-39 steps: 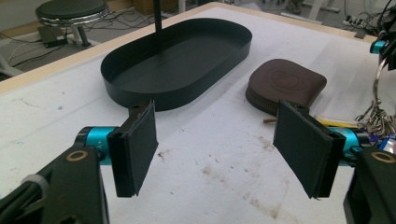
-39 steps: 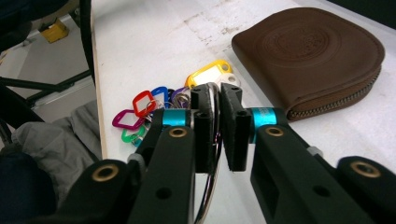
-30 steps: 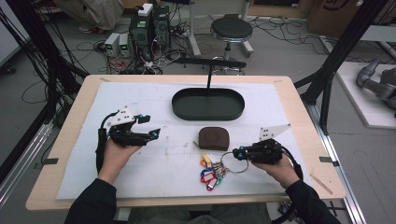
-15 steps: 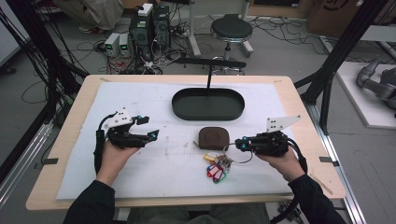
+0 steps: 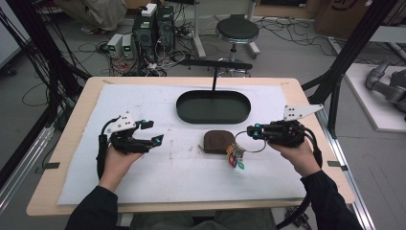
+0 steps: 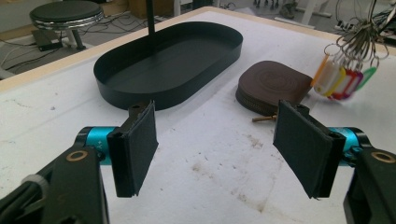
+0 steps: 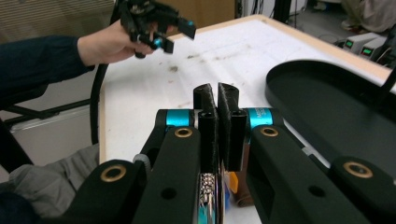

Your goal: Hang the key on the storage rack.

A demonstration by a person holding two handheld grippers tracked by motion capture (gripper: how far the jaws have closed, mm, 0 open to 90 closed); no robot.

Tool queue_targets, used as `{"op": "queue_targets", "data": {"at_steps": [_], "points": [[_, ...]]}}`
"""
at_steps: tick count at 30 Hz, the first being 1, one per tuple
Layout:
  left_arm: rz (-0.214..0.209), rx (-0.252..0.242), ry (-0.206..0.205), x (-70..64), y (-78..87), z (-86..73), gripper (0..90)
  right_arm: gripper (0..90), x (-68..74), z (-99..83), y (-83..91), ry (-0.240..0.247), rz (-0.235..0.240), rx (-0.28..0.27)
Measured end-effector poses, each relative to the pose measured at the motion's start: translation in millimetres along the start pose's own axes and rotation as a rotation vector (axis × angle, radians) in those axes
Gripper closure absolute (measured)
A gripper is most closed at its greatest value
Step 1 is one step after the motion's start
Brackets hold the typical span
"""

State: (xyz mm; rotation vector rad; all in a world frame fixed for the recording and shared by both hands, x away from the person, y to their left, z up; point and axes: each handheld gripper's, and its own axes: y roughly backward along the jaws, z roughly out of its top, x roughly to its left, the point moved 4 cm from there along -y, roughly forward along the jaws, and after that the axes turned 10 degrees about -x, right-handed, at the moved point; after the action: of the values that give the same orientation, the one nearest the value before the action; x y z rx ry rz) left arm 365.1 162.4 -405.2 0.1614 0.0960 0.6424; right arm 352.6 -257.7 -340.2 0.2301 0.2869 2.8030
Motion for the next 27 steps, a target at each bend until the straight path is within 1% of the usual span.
{"op": "queue_targets", "data": {"at_steps": [6, 12, 14, 18, 22, 27], "points": [[-0.011, 0.007, -0.004, -1.8, -1.6, -0.9, 30.2, 88.0, -9.2, 22.0, 4.8, 0.030, -0.026, -0.026], [-0.021, 0.006, -0.004, -4.5, -4.4, -1.0, 30.1, 88.0, -26.0, 40.7, 3.1, 0.055, -0.072, -0.032], [-0.026, 0.006, -0.001, -5.6, -4.8, -0.9, 30.2, 88.0, -31.9, 45.5, 1.0, 0.063, -0.083, -0.033], [-0.036, 0.000, -0.003, -7.6, -6.4, -0.2, 30.1, 88.0, -42.4, 52.3, -4.1, 0.060, -0.097, -0.024], [-0.039, -0.001, -0.006, -8.7, -7.1, 0.1, 30.2, 88.0, -54.1, 59.5, -9.1, 0.076, -0.121, -0.034], [-0.039, -0.007, -0.002, -9.5, -7.9, 0.4, 30.2, 88.1, -70.8, 67.6, -15.0, 0.077, -0.157, -0.044]]}}
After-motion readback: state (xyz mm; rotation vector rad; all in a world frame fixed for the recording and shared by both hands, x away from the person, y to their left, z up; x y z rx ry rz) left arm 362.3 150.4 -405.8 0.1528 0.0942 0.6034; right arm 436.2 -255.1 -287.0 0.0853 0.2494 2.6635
